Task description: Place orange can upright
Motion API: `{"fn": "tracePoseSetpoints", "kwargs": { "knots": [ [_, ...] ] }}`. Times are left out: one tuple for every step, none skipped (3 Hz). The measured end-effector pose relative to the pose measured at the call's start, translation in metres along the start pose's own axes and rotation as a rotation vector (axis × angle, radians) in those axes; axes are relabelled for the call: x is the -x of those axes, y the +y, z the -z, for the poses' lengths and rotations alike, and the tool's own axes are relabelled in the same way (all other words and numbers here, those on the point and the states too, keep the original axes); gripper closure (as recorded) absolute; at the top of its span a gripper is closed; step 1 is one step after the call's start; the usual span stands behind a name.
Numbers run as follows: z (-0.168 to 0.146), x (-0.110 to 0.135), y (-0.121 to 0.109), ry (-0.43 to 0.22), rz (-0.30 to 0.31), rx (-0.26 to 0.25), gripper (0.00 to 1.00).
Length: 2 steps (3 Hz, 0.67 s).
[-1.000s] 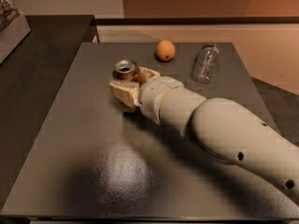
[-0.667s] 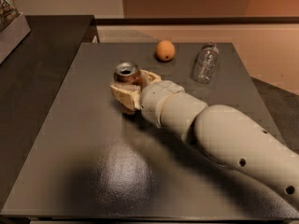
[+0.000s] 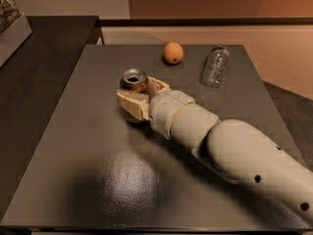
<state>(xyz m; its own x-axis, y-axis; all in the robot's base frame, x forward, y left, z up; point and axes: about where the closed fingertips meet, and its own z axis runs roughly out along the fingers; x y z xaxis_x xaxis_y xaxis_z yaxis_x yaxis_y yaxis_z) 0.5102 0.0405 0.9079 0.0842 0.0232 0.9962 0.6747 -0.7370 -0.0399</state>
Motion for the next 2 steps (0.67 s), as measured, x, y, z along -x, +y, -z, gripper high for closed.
{"fn": "tracePoseSetpoints", "kwargs": {
  "knots": [
    [-0.0006,-0.0004,-0.0011,0.0,-0.014,-0.002,0.36],
    [-0.0013,-0.001,-0.0023,0.0,-0.026,-0.004,0.12]
  ]
}}
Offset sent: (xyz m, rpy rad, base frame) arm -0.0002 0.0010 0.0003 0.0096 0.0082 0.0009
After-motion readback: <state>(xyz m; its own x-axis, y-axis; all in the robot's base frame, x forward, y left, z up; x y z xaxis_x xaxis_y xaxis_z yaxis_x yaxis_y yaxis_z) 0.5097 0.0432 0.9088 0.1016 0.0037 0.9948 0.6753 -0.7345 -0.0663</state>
